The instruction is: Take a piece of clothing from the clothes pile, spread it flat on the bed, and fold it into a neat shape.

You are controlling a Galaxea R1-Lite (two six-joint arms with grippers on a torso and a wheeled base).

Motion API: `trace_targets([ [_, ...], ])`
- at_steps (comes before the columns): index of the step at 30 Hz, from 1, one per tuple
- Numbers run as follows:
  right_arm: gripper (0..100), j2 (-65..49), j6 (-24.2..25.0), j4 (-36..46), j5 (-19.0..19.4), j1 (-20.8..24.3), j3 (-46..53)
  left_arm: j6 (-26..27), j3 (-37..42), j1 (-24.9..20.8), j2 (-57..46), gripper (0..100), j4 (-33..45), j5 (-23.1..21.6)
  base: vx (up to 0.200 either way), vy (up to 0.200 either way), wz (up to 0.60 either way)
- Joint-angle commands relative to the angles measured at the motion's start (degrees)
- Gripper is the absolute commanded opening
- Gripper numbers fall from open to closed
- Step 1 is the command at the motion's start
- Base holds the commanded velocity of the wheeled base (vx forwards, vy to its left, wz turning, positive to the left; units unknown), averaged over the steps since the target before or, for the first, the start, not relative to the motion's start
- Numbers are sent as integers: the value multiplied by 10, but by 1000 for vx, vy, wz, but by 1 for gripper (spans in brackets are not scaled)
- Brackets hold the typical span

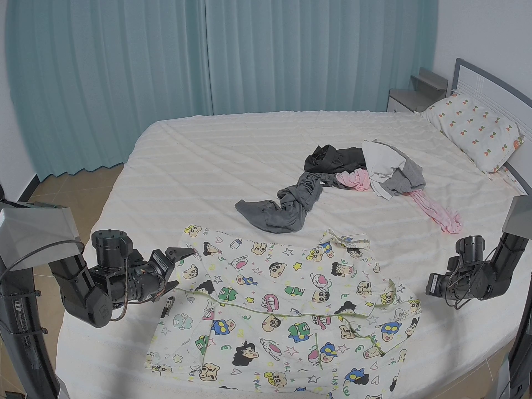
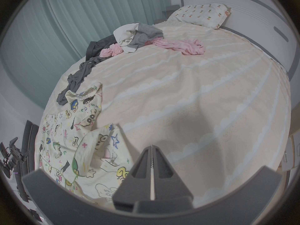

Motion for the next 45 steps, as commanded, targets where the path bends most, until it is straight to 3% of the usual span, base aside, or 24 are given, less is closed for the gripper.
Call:
trace_targets([
  [1,0,0,1,0,23,0,3,0,1,-1,0,100,-1,0,0,0,0],
  [2,100,-2,1,-2,48,-1,7,0,2,-1,0,100,-1,0,0,0,0],
  [3,100,-2,1,-2,48,-1,7,0,2,-1,0,100,-1,0,0,0,0],
  [4,100,-3,1,-4,86,-1,13,0,3,-1,0,100,-1,0,0,0,0],
  [5,100,0,1,-3,97,-1,13,0,2,-1,0,100,-1,0,0,0,0],
  [12,100,36,-6,-5,118,0,5,1,2,-1,0,100,-1,0,0,0,0],
  [28,100,75,-6,-9,121,0,-42,0,1,-2,1,100,-1,-1,0,0,0],
  [29,0,76,-6,-9,120,0,-44,1,1,-2,1,100,-1,-1,0,0,0],
  [37,0,81,-6,-13,120,-5,-49,0,2,-2,1,100,-1,-1,0,0,0],
  [45,0,54,-1,-27,121,-40,-34,0,2,-2,1,100,-1,-1,0,0,0],
])
